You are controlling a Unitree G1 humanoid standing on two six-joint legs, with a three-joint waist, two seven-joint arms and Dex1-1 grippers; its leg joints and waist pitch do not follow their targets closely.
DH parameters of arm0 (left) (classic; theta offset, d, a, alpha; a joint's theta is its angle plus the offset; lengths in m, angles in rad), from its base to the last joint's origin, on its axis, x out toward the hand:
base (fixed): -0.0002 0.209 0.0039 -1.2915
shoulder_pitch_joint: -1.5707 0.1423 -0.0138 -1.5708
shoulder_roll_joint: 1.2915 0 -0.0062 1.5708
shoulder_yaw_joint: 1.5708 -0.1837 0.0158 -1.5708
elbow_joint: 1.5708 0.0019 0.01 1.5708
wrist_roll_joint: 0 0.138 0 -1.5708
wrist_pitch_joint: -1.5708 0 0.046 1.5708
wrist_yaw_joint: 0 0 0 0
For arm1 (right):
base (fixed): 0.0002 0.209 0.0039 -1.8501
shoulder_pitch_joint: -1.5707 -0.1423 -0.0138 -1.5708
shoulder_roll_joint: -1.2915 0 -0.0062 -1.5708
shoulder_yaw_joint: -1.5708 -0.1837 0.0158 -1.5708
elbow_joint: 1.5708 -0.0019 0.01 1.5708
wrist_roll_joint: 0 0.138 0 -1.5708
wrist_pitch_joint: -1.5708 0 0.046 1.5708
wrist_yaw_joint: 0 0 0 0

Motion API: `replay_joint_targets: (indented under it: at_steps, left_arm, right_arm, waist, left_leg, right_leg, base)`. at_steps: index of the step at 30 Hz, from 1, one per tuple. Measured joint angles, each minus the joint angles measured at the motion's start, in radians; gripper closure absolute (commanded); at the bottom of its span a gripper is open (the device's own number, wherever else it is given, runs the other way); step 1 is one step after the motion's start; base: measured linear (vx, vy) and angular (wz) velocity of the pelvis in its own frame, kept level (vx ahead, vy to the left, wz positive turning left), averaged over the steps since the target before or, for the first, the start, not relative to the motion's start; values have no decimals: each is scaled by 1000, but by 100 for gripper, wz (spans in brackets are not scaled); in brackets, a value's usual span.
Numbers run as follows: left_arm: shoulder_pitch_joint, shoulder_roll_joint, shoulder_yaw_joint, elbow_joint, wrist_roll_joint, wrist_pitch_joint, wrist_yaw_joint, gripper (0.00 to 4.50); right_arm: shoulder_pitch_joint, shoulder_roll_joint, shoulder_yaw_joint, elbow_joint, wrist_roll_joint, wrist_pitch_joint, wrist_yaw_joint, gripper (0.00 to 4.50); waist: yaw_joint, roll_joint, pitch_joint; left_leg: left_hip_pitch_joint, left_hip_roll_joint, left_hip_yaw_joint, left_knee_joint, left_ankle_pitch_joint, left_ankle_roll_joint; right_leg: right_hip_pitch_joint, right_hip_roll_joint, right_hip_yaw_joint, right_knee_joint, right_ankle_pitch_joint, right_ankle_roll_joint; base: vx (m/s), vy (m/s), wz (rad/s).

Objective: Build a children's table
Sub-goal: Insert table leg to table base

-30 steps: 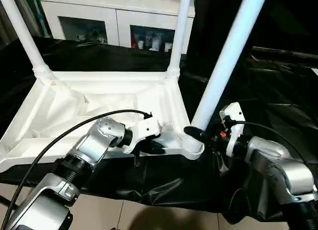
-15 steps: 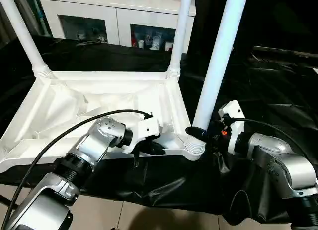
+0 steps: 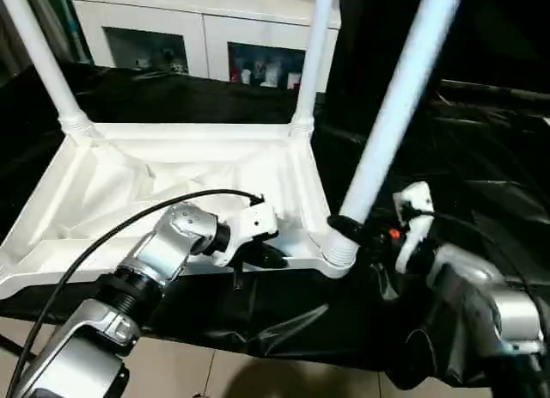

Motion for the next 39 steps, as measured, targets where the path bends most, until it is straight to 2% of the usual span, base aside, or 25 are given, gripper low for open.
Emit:
replay_joint_targets:
  at_steps: [11,16,25,28,34,39]
  left_arm:
    - [-4,-11,4,16,3,0,15,450]
    - [1,-11,4,8,3,3,17,450]
    - [4,-1,1,-9,9,8,11,450]
    - [6,10,-9,-26,13,6,1,450]
    - [26,25,-17,-63,13,9,-25,450]
    - [28,44,-31,-69,14,-24,-58,450]
  right_arm:
    - [106,110,-38,29,-2,-216,-29,266]
    - [134,99,3,15,-57,-310,-37,266]
    - [110,21,71,-19,-137,-320,11,266]
    - [86,-20,97,-18,-140,-297,50,266]
    - [86,-60,106,-23,-132,-262,122,266]
    - [86,-66,108,2,-113,-271,173,266]
  waist:
    - [-1,10,-3]
    - [-1,13,-3]
    - [-1,7,-5]
    - [-1,-3,-6]
    - [1,-15,-17]
    - [1,-19,-21]
  left_leg:
    - [0,0,0,-1,0,0]
    - [-1,0,0,-1,0,0]
    - [-1,-1,0,-7,0,0]
    - [-1,-1,0,-11,0,0]
    - [0,0,0,-12,0,0]
    - [1,0,0,-14,0,0]
  right_leg:
    - [0,-1,0,-2,-1,2]
    - [-1,-1,0,-3,-1,2]
    - [-2,-1,0,-4,-2,4]
    - [-3,0,-1,-4,-3,6]
    - [-2,0,-2,-3,-10,3]
    - [-1,0,-3,-4,-12,1]
  base:
    - [0,0,0]
    - [0,0,0]
    - [0,0,0]
    - [0,0,0]
    - [0,0,0]
    - [0,0,0]
